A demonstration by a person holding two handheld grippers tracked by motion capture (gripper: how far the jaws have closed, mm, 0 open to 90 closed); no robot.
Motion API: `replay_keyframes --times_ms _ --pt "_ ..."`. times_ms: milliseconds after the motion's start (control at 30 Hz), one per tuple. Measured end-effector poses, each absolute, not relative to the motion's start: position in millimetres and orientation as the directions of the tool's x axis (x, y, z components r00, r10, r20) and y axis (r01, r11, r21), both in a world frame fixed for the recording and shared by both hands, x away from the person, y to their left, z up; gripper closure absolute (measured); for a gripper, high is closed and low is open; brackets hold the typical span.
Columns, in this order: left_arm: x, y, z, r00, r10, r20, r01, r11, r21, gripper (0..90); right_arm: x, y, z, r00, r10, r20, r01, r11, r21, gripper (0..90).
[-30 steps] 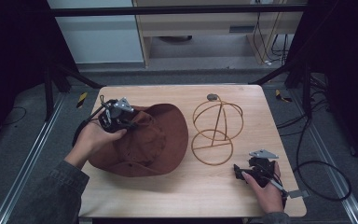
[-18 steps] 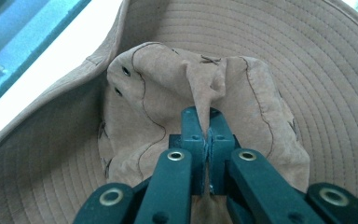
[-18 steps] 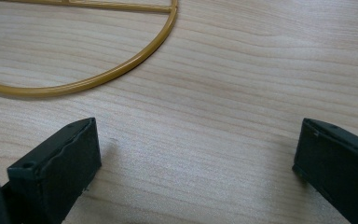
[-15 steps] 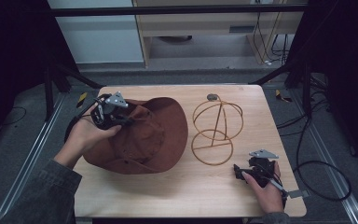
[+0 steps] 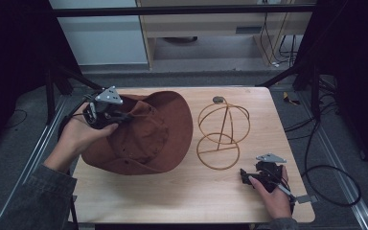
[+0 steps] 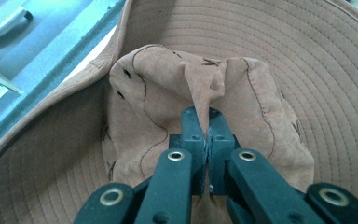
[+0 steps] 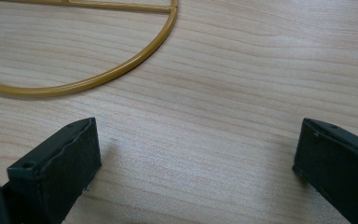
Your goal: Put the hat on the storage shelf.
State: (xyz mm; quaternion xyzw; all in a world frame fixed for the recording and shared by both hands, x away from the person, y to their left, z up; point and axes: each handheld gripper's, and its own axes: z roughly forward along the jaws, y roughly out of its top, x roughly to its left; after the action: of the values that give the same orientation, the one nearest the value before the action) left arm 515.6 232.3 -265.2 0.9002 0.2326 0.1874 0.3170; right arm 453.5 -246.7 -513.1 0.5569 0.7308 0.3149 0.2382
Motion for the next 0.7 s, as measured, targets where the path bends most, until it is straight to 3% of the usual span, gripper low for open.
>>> replay_keyframes --times_ms 700 --pt "506.1 230.8 -234.3 0.826 0.518 0.224 0.244 -0.685 0.687 88.6 453.6 -246.7 -513.0 -0.266 0.964 0.002 0.665 0.182 0.725 0.6"
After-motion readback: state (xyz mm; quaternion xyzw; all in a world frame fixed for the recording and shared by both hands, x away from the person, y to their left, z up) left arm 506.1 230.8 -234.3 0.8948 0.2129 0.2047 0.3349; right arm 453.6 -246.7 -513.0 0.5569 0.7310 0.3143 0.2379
